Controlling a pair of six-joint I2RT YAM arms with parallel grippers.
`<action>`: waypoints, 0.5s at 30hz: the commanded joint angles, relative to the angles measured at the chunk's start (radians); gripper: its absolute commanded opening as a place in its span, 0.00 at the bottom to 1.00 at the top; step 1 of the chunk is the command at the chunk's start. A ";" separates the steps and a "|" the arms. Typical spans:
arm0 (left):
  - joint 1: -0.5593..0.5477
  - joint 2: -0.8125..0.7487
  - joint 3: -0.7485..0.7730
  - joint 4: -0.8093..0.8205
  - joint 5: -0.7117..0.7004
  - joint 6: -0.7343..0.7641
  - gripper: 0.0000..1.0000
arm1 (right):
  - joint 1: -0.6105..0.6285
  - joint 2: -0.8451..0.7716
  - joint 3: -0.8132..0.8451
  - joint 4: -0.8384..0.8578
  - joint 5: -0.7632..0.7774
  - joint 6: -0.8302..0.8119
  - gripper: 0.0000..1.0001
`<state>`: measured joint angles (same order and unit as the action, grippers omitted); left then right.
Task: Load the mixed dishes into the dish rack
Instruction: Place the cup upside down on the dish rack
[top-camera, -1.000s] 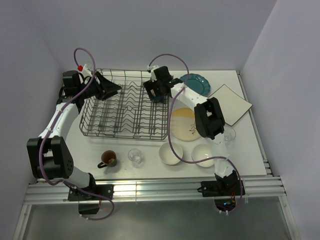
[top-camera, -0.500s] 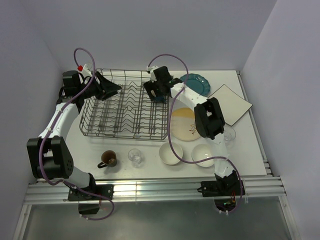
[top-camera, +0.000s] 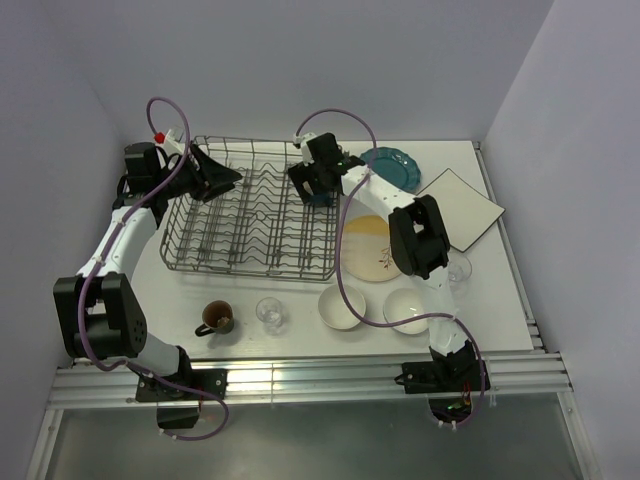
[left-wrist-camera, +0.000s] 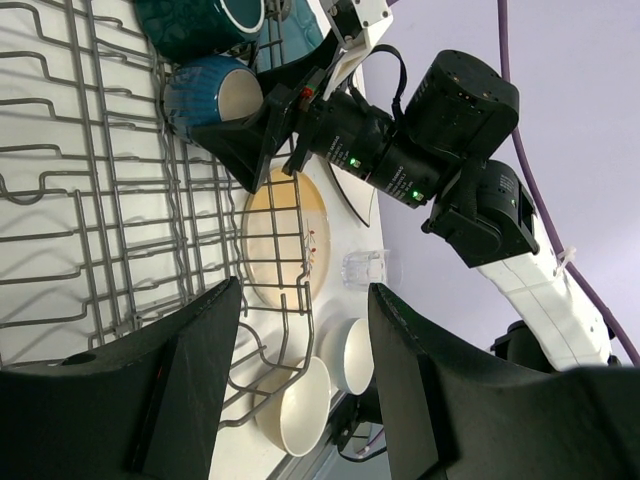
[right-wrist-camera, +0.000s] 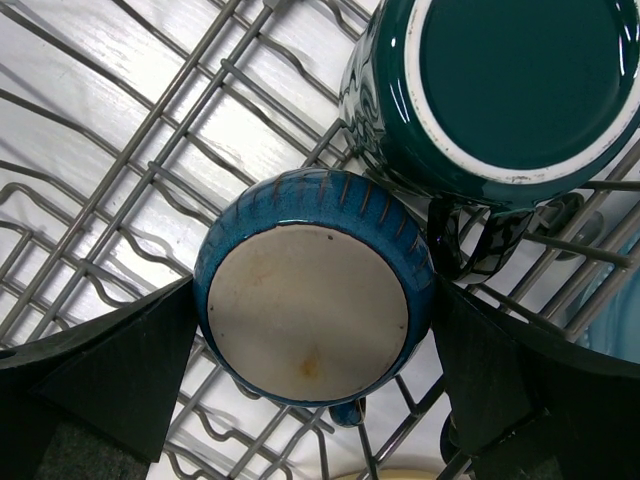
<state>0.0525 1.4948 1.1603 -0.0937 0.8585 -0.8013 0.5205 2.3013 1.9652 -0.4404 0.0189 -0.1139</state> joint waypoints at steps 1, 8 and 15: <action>0.006 -0.047 -0.005 0.032 0.011 0.022 0.60 | -0.027 -0.065 0.029 -0.064 0.044 0.005 1.00; 0.007 -0.048 -0.008 0.032 0.011 0.022 0.60 | -0.022 -0.069 0.058 -0.098 -0.007 -0.056 1.00; 0.010 -0.056 -0.019 0.035 0.011 0.025 0.60 | -0.022 -0.055 0.098 -0.152 -0.042 -0.162 1.00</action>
<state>0.0578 1.4868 1.1488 -0.0933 0.8589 -0.8013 0.5175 2.2967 2.0045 -0.5591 -0.0216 -0.2119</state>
